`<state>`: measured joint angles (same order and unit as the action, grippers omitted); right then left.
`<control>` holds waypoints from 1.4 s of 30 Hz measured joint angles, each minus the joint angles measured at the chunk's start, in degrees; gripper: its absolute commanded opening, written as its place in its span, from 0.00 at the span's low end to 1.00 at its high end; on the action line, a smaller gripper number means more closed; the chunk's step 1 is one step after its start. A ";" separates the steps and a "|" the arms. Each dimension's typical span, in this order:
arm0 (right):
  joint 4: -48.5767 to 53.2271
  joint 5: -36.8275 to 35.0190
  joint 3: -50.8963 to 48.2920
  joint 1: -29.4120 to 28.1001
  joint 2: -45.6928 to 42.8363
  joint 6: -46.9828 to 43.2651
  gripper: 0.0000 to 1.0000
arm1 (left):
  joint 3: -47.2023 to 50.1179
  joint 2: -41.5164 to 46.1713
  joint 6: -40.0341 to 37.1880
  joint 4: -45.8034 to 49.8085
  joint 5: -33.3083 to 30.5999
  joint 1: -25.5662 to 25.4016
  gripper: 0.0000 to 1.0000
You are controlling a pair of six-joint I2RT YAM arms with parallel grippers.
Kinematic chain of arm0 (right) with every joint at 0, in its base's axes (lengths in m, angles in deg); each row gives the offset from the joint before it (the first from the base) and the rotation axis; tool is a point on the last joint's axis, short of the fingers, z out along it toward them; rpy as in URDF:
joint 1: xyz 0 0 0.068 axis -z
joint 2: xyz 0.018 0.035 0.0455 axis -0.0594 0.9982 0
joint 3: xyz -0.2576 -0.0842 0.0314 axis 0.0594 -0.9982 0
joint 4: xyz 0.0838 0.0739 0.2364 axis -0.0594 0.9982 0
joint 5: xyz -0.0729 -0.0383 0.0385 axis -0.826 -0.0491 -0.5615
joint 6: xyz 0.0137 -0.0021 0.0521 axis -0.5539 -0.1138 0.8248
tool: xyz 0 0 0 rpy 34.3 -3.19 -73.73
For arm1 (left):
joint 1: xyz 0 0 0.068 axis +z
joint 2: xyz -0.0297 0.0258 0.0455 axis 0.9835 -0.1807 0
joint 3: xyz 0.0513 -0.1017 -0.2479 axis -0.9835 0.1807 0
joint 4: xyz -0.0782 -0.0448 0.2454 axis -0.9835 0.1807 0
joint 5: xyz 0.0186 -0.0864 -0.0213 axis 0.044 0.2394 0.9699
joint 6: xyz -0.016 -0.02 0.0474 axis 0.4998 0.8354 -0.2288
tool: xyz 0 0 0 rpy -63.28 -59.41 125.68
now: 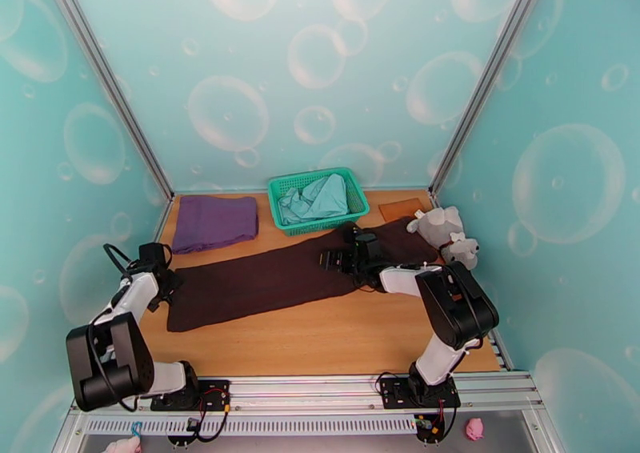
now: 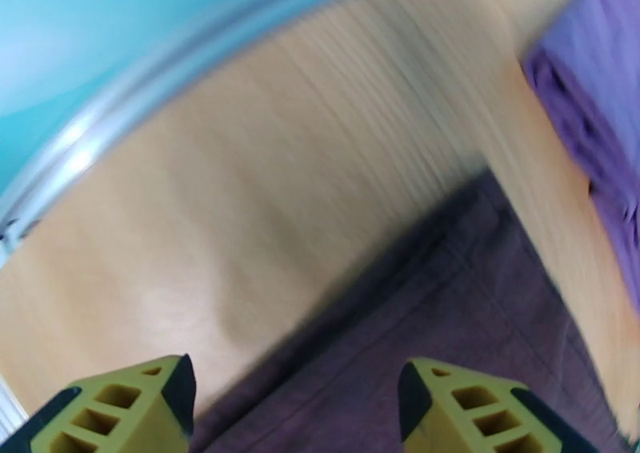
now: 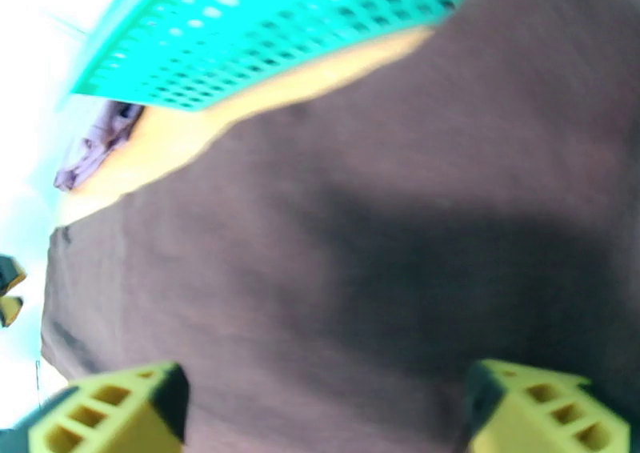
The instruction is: Fold and stack the trousers
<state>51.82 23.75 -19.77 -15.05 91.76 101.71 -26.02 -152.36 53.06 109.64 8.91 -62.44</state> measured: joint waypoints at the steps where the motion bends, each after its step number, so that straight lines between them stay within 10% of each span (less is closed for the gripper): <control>1: 0.00 0.15 -0.11 0.04 -0.04 0.00 0.99 | 0.35 -0.57 -0.87 -0.35 1.33 -0.39 0.71; 12: -4.55 5.27 -4.04 0.66 -2.14 1.14 0.99 | 0.02 -7.08 -3.80 -1.81 2.25 -0.94 0.55; 18: -10.21 9.62 -7.17 1.88 -3.65 3.32 0.99 | -2.32 -9.64 -5.07 -3.87 2.62 -0.76 0.00; 27: -17.70 10.64 -13.57 4.66 -13.57 4.96 0.99 | -5.18 -2.60 -5.68 4.22 0.15 -1.81 0.00; 42: -7.72 5.38 -6.60 2.80 -5.84 5.27 0.99 | -20.04 3.02 -4.83 21.84 -32.37 5.16 0.00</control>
<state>44.11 29.12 -26.37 -12.26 85.93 106.98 -46.06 -149.34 48.23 131.48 -23.46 -57.28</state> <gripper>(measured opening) 0.994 0.081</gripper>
